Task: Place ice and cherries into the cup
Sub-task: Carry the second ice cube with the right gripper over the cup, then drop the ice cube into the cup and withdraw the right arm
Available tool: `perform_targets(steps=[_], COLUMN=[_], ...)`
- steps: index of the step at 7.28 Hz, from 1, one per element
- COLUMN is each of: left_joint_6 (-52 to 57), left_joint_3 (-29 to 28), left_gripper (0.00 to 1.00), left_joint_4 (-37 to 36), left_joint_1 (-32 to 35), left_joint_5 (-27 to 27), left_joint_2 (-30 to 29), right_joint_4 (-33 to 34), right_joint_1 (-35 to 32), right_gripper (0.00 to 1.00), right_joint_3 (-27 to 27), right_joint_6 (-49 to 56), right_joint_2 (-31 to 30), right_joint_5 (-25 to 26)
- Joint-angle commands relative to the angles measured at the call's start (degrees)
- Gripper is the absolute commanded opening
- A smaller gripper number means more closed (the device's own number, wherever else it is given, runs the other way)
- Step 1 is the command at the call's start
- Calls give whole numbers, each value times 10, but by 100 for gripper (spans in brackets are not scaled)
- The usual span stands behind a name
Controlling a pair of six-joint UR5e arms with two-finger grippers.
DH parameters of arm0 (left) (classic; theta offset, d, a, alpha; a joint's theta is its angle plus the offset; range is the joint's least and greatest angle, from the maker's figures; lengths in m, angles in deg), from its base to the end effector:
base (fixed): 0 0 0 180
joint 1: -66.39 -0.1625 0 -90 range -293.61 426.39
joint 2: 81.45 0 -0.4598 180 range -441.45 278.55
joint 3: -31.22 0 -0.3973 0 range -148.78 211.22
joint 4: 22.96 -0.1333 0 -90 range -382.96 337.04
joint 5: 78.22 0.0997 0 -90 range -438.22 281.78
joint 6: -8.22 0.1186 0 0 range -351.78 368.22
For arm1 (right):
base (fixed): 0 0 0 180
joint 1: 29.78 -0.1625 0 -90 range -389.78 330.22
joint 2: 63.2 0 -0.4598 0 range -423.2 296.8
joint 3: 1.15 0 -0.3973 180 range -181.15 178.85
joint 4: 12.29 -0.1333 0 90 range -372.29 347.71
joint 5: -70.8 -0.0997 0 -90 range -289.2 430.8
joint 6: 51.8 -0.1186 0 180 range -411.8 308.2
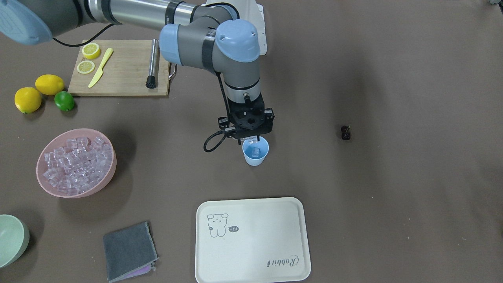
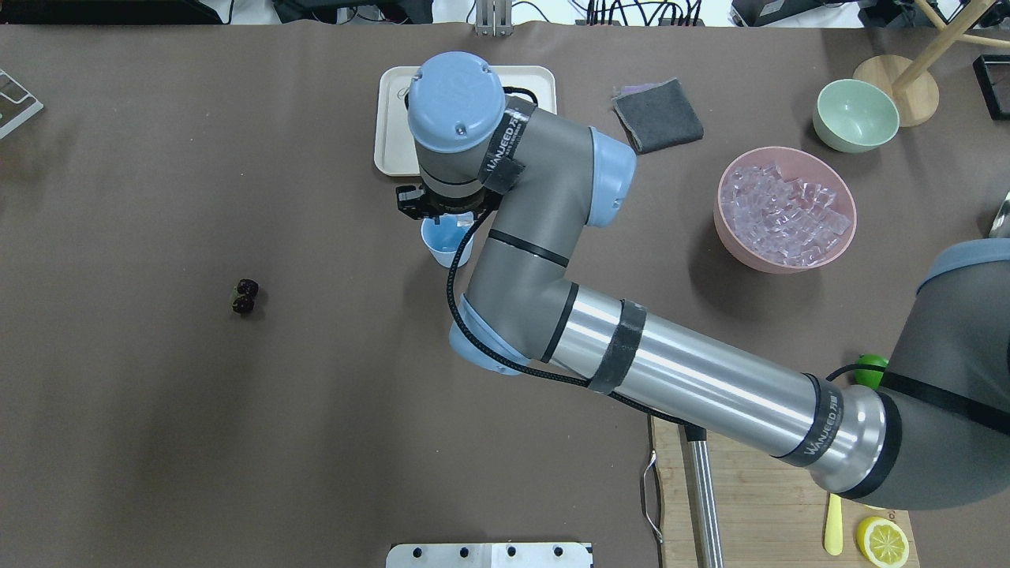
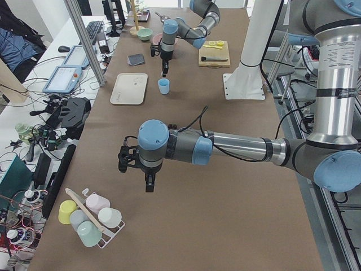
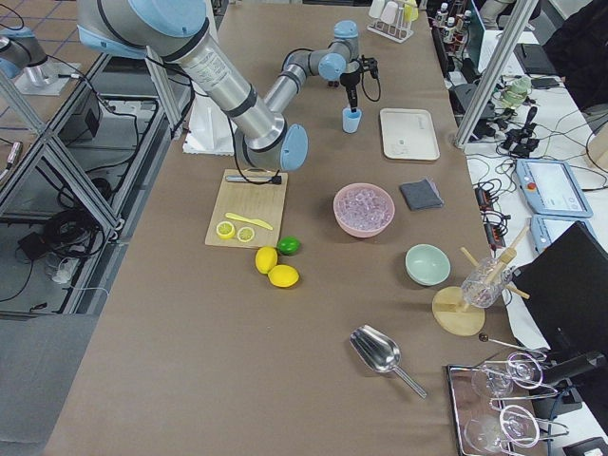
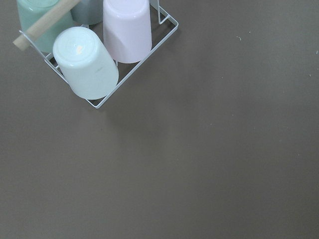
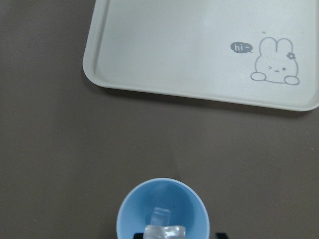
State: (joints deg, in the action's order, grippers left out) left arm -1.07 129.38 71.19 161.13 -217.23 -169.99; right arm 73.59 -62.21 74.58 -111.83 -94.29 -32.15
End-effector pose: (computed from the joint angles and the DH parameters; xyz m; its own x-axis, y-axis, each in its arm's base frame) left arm -0.0846 -0.4901 0.6334 0.6436 -0.0718 -0.7620 0.1875 0.9800 0.0661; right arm -0.6426 -0.5347 0.1220 0.6720 -0.1498 0.7252 -0.0516 0.9675 0.2477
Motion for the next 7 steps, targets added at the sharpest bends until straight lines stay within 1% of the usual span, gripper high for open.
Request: perform_targets(steps=[1,2,3,4,5,6,7], left_joint_6=[0,1,1,7,1,0,0], left_joint_3=[-2,-2,-2,0,5,11,15], left_gripper=[98,98,98,98,98,98,98], left_joint_4=[2,2,2,2,6,19,42], left_joint_1=[0,0,0,0,0,-1,-10], left_joint_5=[1,0,0,1,4,1,5], left_joint_2=[-1,-1,-1,3,-1,-1,-1], right_joint_4=[-25,-26,-26,-26,-26,-22,-10], right_joint_1=[4,4,9,8,5,-3,-28], right_gripper=[15,21,88,99,99,99,99], right_joint_3=[-23,-22,-21,-18,14,74,150], right_joint_6=[-1,-4,-4,-1,1,1,3], right_joint_2=[9,9,6,-7,-32,-74,-137], right_joint_5=[6,6,9,11,10,4,-25])
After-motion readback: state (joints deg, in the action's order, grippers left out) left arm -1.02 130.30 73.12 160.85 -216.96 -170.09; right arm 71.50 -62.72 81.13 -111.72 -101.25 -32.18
